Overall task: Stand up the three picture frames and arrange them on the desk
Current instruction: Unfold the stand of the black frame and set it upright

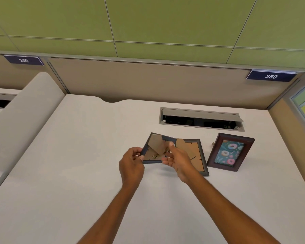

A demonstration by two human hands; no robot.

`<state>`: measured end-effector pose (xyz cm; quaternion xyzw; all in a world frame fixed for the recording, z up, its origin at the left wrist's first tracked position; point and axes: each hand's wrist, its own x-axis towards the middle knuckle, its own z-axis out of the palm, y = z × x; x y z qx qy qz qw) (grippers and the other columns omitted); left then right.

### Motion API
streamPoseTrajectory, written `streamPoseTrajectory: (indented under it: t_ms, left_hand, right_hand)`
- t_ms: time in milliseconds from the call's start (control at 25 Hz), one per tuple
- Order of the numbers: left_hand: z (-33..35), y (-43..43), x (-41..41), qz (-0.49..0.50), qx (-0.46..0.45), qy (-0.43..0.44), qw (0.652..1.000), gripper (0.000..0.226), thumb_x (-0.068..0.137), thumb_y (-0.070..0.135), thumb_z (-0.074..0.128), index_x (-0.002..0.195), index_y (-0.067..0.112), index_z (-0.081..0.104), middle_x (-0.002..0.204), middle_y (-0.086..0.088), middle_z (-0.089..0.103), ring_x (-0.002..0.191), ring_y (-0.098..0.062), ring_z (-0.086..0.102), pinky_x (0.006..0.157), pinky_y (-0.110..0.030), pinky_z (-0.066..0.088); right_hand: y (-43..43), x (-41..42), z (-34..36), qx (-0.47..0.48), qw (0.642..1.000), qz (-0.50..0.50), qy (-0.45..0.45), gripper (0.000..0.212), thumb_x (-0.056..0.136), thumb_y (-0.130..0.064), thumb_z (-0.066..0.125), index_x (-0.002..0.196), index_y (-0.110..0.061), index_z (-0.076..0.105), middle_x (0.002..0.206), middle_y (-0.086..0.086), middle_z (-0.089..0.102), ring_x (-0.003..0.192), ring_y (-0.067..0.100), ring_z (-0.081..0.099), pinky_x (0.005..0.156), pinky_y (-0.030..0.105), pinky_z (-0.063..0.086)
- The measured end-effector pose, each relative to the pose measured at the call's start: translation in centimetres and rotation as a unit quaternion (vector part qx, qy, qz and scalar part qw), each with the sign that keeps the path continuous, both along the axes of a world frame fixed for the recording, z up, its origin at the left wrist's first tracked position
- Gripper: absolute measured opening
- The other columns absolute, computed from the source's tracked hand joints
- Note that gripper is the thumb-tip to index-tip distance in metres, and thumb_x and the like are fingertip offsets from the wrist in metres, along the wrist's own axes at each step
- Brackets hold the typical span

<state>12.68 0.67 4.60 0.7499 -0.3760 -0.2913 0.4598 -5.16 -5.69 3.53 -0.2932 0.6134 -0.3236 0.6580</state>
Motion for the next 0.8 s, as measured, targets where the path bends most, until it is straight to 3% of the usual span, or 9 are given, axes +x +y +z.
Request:
streamPoseTrajectory:
  t_ms: [160,240,400,480,640,800]
  left_hand:
    - [0.5,1.6,-0.4,-0.092,-0.091,-0.119,0.984,0.038,0.09,-0.006,0.071,0.106,0.028,0.074,0.103,0.022,0.072,0.1,-0.003,0.068,0.083,-0.012,0.051]
    - [0.6,2.3,-0.2,-0.145,-0.137,-0.195,0.96,0.038,0.091,-0.008,0.071,0.109,0.025,0.074,0.105,0.021,0.07,0.101,-0.005,0.065,0.085,-0.016,0.051]
    - [0.7,2.8,0.5,-0.206,-0.209,-0.294,0.909,0.038,0.091,-0.012,0.073,0.114,0.017,0.077,0.111,0.007,0.075,0.104,-0.014,0.067,0.09,-0.019,0.053]
    - [0.7,2.9,0.8,-0.223,-0.231,-0.328,0.888,0.026,0.097,-0.002,0.072,0.116,0.014,0.079,0.115,0.0,0.077,0.107,-0.019,0.069,0.089,-0.027,0.059]
    - [0.9,3.4,1.1,-0.253,-0.259,-0.365,0.858,0.023,0.098,0.018,0.068,0.114,0.01,0.083,0.115,-0.008,0.079,0.108,-0.024,0.073,0.089,-0.032,0.064]
    - [1.0,4.4,1.1,-0.254,-0.231,-0.288,0.894,0.027,0.097,0.015,0.075,0.123,0.013,0.081,0.131,-0.004,0.073,0.124,-0.019,0.067,0.1,-0.028,0.061]
  right_hand:
    - [-0.6,-0.7,1.0,0.023,0.989,-0.068,-0.13,0.056,0.107,-0.059,0.054,0.124,-0.008,0.068,0.122,0.027,0.077,0.106,0.039,0.081,0.082,0.043,0.07]
    - [-0.6,-1.2,1.7,0.036,0.984,-0.08,-0.154,0.059,0.105,-0.062,0.056,0.12,-0.006,0.065,0.112,0.027,0.081,0.1,0.04,0.082,0.078,0.043,0.07]
    - [-0.7,-1.4,2.5,0.049,0.985,-0.088,-0.138,0.038,0.107,-0.048,0.063,0.124,-0.014,0.067,0.12,0.018,0.079,0.106,0.037,0.08,0.073,0.043,0.071]
    - [-0.8,-1.3,2.9,0.06,0.986,-0.088,-0.126,0.029,0.11,-0.038,0.062,0.125,-0.014,0.069,0.122,0.017,0.08,0.107,0.037,0.08,0.074,0.045,0.071]
    - [-1.1,-1.6,3.2,0.061,0.989,-0.081,-0.111,0.03,0.113,-0.029,0.057,0.132,-0.011,0.07,0.123,0.017,0.08,0.112,0.04,0.077,0.096,0.061,0.064]
    - [-1.7,-2.1,3.9,0.041,0.993,-0.066,-0.094,0.035,0.113,-0.033,0.056,0.131,-0.008,0.072,0.122,0.018,0.081,0.114,0.043,0.076,0.103,0.066,0.059]
